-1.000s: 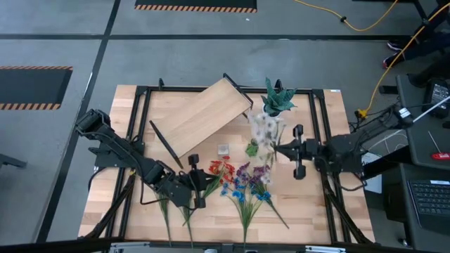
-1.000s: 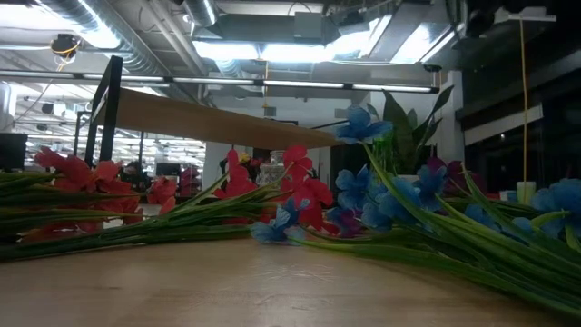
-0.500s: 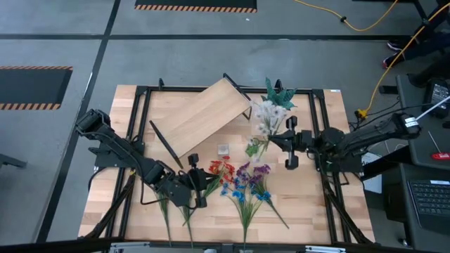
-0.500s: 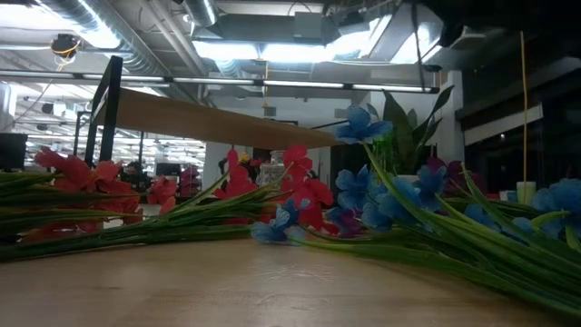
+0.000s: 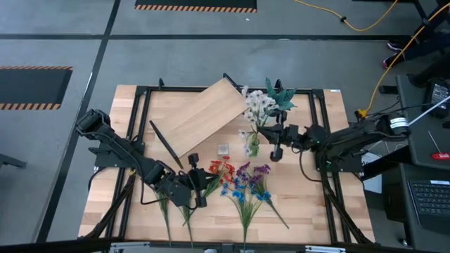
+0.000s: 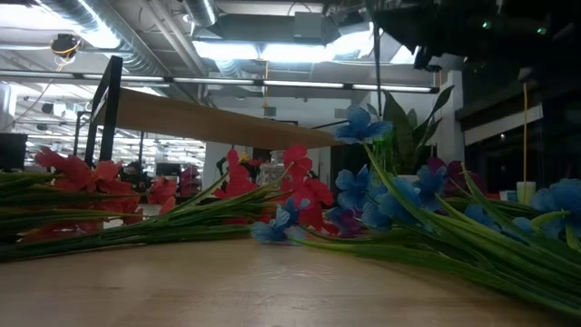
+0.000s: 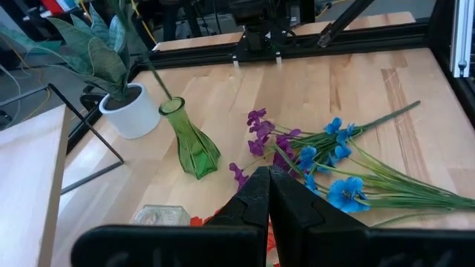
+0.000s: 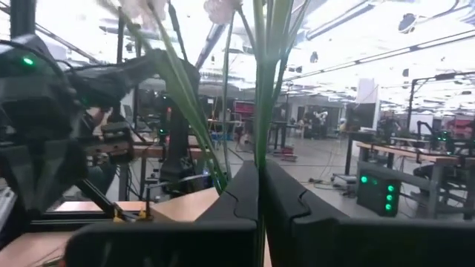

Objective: Pick and place flowers into a vace then onto a shelf
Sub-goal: Put the white flowers into the green vase

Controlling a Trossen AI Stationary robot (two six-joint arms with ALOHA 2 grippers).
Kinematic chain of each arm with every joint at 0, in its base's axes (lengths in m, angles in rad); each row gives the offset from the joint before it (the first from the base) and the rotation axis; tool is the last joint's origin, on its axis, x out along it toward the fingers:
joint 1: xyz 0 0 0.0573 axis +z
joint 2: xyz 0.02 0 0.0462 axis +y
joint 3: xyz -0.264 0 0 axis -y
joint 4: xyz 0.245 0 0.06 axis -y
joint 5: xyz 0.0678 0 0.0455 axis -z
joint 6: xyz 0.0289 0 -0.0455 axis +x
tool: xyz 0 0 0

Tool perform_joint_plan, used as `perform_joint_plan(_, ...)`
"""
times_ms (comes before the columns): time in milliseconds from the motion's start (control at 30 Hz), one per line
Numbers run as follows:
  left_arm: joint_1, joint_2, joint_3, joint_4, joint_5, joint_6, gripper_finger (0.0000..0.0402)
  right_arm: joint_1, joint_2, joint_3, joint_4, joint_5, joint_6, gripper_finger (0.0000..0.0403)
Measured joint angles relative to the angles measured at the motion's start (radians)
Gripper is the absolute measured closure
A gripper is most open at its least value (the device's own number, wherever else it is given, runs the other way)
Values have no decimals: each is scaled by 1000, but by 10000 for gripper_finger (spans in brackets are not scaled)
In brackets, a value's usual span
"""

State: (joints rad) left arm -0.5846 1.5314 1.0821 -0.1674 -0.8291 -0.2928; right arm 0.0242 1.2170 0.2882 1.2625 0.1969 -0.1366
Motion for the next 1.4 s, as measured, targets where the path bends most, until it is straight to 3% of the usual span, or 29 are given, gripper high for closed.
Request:
perform_joint_plan(467,0,0,0,15,16,-11,398,-17,33,-13,-37,1,-3,403)
perform_joint_plan(700,0,0,0,16,16,-10,398,-17,33,-98,144,17,1,403)
perform_joint_plan(867,0,0,0,15,14,-9,398,-17,37,-113,145,12,15,403)
perform_joint_plan(1100,0,0,0,15,15,8,398,-17,119,-113,153,12,28,403)
perform_joint_plan(1400,-1,0,0,15,16,36,398,-17,273,-113,302,12,20,403)
